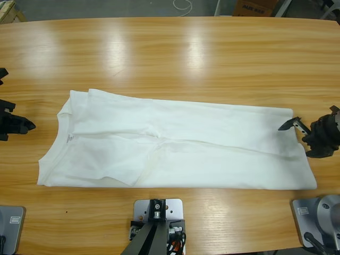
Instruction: Fold clothes
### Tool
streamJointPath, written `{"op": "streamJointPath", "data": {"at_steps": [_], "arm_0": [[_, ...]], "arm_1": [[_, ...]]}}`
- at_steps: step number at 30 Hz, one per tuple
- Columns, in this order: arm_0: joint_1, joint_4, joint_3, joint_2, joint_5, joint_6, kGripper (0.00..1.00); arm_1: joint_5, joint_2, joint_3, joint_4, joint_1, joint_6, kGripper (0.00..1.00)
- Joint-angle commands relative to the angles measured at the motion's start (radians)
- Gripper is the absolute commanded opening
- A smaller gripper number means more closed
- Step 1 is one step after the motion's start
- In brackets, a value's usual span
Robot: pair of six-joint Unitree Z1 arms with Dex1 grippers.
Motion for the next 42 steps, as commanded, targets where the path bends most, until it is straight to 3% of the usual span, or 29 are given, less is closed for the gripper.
{"op": "streamJointPath", "data": {"at_steps": [1, 7, 11, 14, 32, 35, 42], "arm_0": [[-0.004, 0.066, -0.054, 0.003, 0.010, 0.015, 0.000], [-0.004, 0.067, -0.059, 0.004, 0.015, 0.012, 0.000], [-0.004, 0.067, -0.047, -0.004, 0.022, 0.012, 0.000], [-0.004, 0.067, -0.046, -0.008, 0.022, 0.012, 0.000], [-0.007, 0.056, -0.029, -0.006, 0.025, 0.009, 0.000], [-0.007, 0.055, -0.008, -0.023, 0.028, 0.009, 0.000], [-0.007, 0.059, 0.012, -0.056, 0.033, 0.006, 0.000]], "arm_1": [[0.042, 0.038, 0.015, -0.015, -0.042, -0.036, 1.000], [0.122, 0.022, 0.023, -0.015, -0.044, -0.074, 0.977], [0.145, 0.022, 0.026, -0.017, -0.046, -0.088, 0.900], [0.151, 0.022, 0.034, -0.039, -0.046, -0.095, 0.821], [0.153, 0.003, 0.033, -0.051, -0.055, -0.107, 0.720], [0.178, 0.006, 0.037, -0.040, -0.075, -0.113, 0.600], [0.152, 0.032, 0.039, -0.052, -0.075, -0.110, 0.559]]}}
